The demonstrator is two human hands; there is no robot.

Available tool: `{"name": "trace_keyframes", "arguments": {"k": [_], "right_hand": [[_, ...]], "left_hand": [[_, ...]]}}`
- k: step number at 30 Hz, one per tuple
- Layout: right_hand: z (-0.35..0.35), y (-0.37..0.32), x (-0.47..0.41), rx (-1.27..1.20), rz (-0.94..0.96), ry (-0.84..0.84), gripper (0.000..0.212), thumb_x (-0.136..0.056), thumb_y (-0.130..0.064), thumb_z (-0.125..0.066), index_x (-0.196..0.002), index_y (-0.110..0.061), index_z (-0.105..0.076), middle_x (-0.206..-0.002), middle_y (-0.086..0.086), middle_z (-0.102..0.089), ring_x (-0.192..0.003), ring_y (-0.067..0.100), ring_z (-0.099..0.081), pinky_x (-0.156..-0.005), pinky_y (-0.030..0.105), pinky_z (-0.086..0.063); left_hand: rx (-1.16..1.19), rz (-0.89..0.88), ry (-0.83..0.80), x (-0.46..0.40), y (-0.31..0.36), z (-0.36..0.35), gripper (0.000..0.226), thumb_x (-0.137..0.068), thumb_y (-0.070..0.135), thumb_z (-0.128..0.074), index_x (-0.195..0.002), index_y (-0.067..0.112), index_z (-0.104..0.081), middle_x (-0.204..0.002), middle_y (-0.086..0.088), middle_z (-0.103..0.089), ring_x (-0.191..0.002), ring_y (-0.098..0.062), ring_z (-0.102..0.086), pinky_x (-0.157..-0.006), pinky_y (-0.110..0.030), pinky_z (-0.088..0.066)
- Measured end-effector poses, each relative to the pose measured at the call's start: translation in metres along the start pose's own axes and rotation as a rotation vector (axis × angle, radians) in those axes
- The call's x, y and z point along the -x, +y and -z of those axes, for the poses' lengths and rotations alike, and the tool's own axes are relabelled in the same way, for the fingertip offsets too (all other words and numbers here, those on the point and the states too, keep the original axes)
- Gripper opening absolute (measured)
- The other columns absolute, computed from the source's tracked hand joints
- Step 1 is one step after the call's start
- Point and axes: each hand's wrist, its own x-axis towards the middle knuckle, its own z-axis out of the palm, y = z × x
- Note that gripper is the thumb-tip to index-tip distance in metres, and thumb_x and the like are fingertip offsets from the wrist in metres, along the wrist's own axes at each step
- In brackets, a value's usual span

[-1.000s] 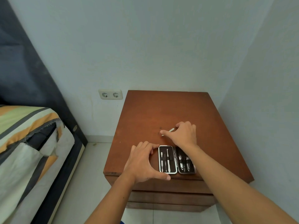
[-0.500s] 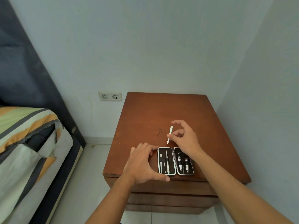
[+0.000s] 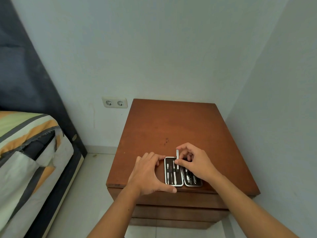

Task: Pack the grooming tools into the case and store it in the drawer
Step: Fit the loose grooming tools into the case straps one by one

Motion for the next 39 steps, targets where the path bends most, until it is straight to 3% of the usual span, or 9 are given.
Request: {"name": "trace_keyframes", "arguments": {"k": [5,9,11,16,20,29,34,39], "right_hand": [[0.005,0.000,0.004,0.281,0.070,-0.092,0.043,-0.087,-0.049,-0.079,-0.125,-0.034,-0.066,-0.110,-0.022,-0.049,-0.092,-0.008,-0.053,-0.081,0.013,-0.042],[0.008,0.000,0.015,0.356,0.093,-0.200,0.064,-0.086,-0.061,-0.072,-0.142,-0.033,-0.056,-0.121,-0.019,-0.039,-0.102,-0.002,-0.055,-0.091,0.023,-0.052],[0.009,0.001,0.019,0.383,0.109,-0.219,0.071,-0.085,-0.062,-0.071,-0.147,-0.031,-0.052,-0.124,-0.018,-0.036,-0.106,0.000,-0.054,-0.094,0.023,-0.051],[0.009,0.001,0.023,0.404,0.136,-0.209,0.066,-0.086,-0.060,-0.071,-0.143,-0.031,-0.056,-0.126,-0.017,-0.035,-0.110,0.002,-0.052,-0.097,0.025,-0.050],[0.011,0.000,0.020,0.386,0.126,-0.246,0.074,-0.085,-0.061,-0.071,-0.151,-0.038,-0.047,-0.127,-0.016,-0.032,-0.114,0.004,-0.049,-0.100,0.025,-0.048],[0.013,-0.002,0.021,0.316,0.079,-0.266,0.064,-0.075,-0.061,-0.084,-0.129,-0.036,-0.061,-0.127,-0.017,-0.036,-0.110,-0.004,-0.049,-0.096,0.023,-0.048],[0.010,-0.003,0.028,0.299,0.082,-0.215,0.060,-0.078,-0.060,-0.082,-0.130,-0.037,-0.063,-0.124,-0.020,-0.041,-0.111,-0.004,-0.050,-0.094,0.021,-0.047],[0.022,0.008,0.036,0.228,0.086,0.015,0.035,-0.083,-0.050,-0.081,-0.115,-0.039,-0.071,-0.113,-0.021,-0.053,-0.106,-0.001,-0.054,-0.089,0.017,-0.044]], "left_hand": [[-0.007,0.002,-0.003,0.000,-0.001,-0.001,0.119,-0.040,0.098,-0.073,-0.141,0.039,-0.050,-0.103,0.029,-0.040,-0.100,0.001,-0.041,-0.097,-0.028,-0.033],[-0.011,0.002,-0.013,-0.001,-0.001,-0.002,0.120,-0.041,0.100,-0.071,-0.142,0.040,-0.050,-0.103,0.029,-0.040,-0.100,0.000,-0.041,-0.096,-0.028,-0.033],[-0.010,0.002,-0.012,-0.001,-0.002,-0.001,0.120,-0.041,0.100,-0.071,-0.142,0.039,-0.050,-0.103,0.030,-0.040,-0.100,0.000,-0.041,-0.096,-0.028,-0.034],[-0.017,0.002,-0.014,0.000,-0.001,-0.001,0.119,-0.043,0.099,-0.071,-0.143,0.039,-0.050,-0.103,0.029,-0.039,-0.099,-0.001,-0.040,-0.093,-0.028,-0.032],[-0.009,0.002,-0.010,0.000,-0.001,-0.001,0.119,-0.042,0.099,-0.071,-0.142,0.038,-0.051,-0.103,0.029,-0.040,-0.099,-0.001,-0.041,-0.093,-0.028,-0.032],[-0.018,0.001,-0.010,0.000,-0.001,-0.001,0.121,-0.042,0.100,-0.071,-0.144,0.038,-0.050,-0.103,0.030,-0.039,-0.098,0.000,-0.040,-0.089,-0.027,-0.030],[-0.013,-0.005,0.005,0.001,-0.001,-0.001,0.122,-0.040,0.100,-0.070,-0.143,0.038,-0.051,-0.102,0.029,-0.040,-0.099,0.000,-0.041,-0.088,-0.027,-0.028],[-0.009,-0.005,0.006,0.000,-0.001,-0.001,0.122,-0.040,0.100,-0.071,-0.143,0.038,-0.051,-0.103,0.028,-0.041,-0.099,0.001,-0.041,-0.092,-0.027,-0.031]]}}
